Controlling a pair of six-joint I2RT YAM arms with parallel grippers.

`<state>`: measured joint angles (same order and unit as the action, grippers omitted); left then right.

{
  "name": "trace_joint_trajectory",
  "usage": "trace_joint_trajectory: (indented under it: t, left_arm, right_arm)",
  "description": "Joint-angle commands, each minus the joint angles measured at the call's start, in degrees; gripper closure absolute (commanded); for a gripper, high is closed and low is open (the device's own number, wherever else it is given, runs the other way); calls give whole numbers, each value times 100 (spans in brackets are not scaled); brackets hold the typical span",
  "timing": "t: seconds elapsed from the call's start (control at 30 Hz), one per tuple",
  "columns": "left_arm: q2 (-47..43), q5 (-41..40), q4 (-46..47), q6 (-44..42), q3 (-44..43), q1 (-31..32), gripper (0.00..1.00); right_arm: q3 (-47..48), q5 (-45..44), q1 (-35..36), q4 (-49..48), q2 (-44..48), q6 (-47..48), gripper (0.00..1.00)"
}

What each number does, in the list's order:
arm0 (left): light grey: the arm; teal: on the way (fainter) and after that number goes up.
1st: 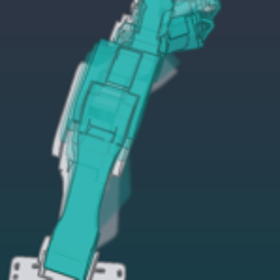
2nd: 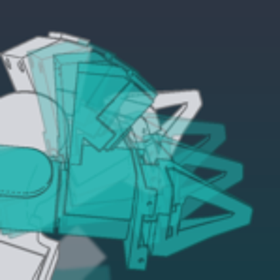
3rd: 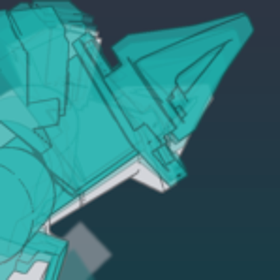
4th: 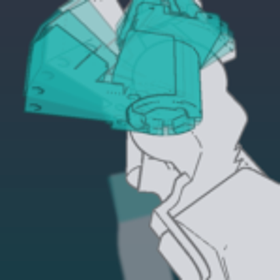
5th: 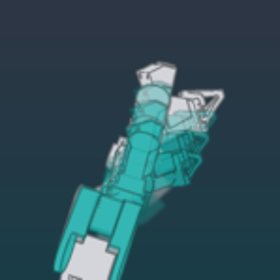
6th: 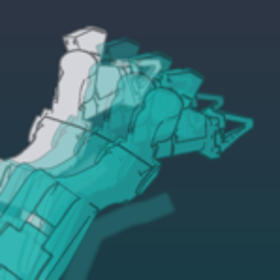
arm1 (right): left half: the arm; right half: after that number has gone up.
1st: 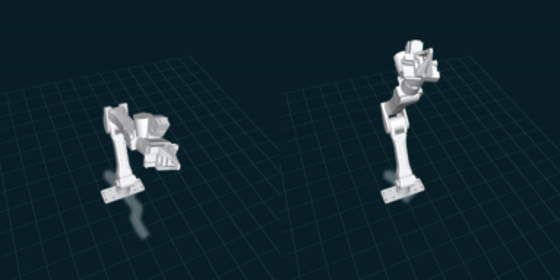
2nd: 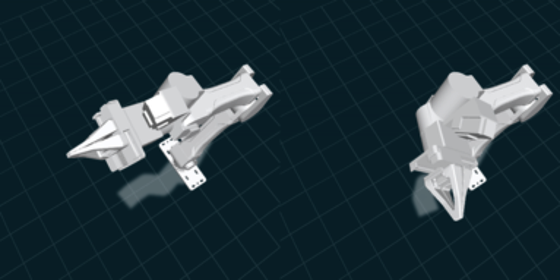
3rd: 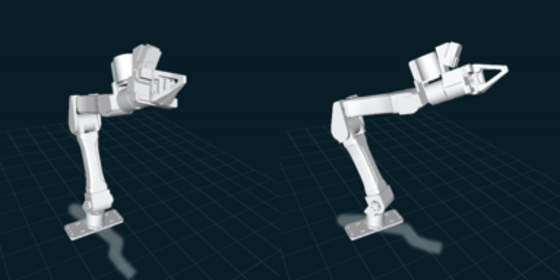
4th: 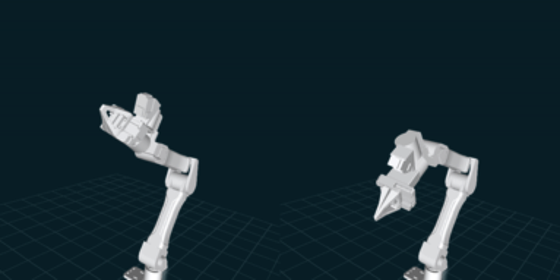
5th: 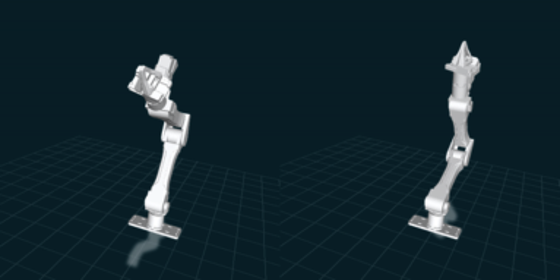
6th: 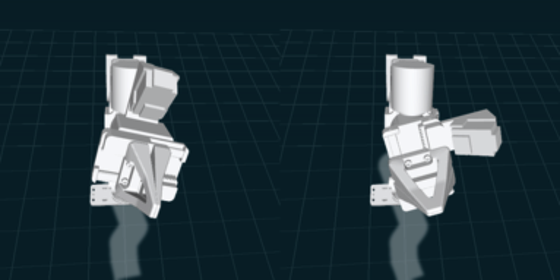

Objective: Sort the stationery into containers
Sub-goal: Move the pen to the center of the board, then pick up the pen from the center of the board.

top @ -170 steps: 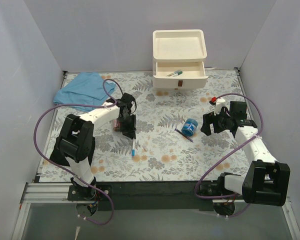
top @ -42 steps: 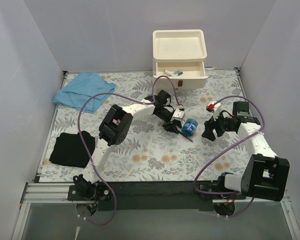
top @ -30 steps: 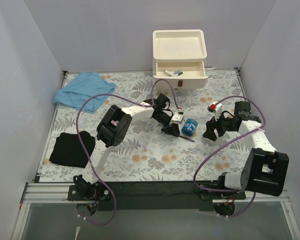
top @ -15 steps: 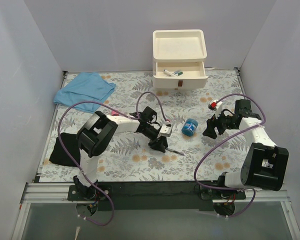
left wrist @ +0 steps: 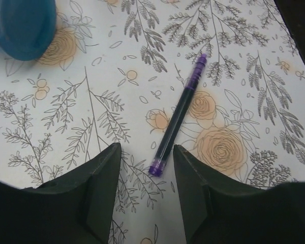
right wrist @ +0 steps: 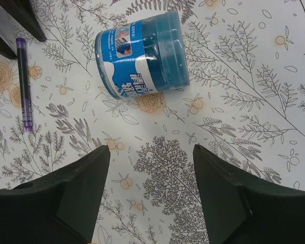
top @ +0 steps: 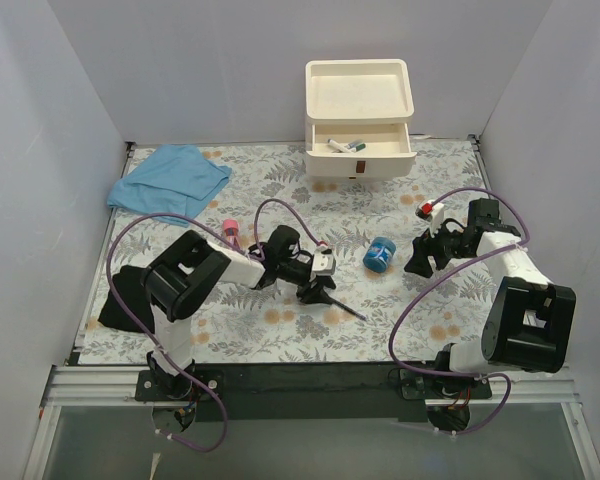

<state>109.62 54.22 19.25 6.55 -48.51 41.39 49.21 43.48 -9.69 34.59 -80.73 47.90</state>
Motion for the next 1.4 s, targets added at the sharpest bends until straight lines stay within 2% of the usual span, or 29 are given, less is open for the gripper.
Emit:
trace_joint_trajectory:
  t: [0.0,0.33,0.73,0.9,1.1,1.23,1.37]
  left_arm:
    - [138,-342,1246,628,228,36,56]
    - [32,10,1617,593,791,493,61]
    - [1165,-623,3102,1367,457,976,61]
    - [1404,-693,3445,1551,597,1091,71]
    - [1562,-701,3349,1428,755,1135,77]
    - [1659,-948,3367,1420,791,1187,77]
    - [1729,-1018,3008,1402,659,1231,77]
  right_arm:
    - [221,82,-24,-5,-4,-26,25]
    - [150,125,-24,-14,-30,105,25]
    - [343,301,-59,-5,-233,229,26]
    - [387,397,-59,-14,-171,211,26]
    - [449,494,-68,-5,-224,237,26]
    - [519,512,-68,-5,-303,246,26]
    - [554,556,-68,-5,-303,264,26]
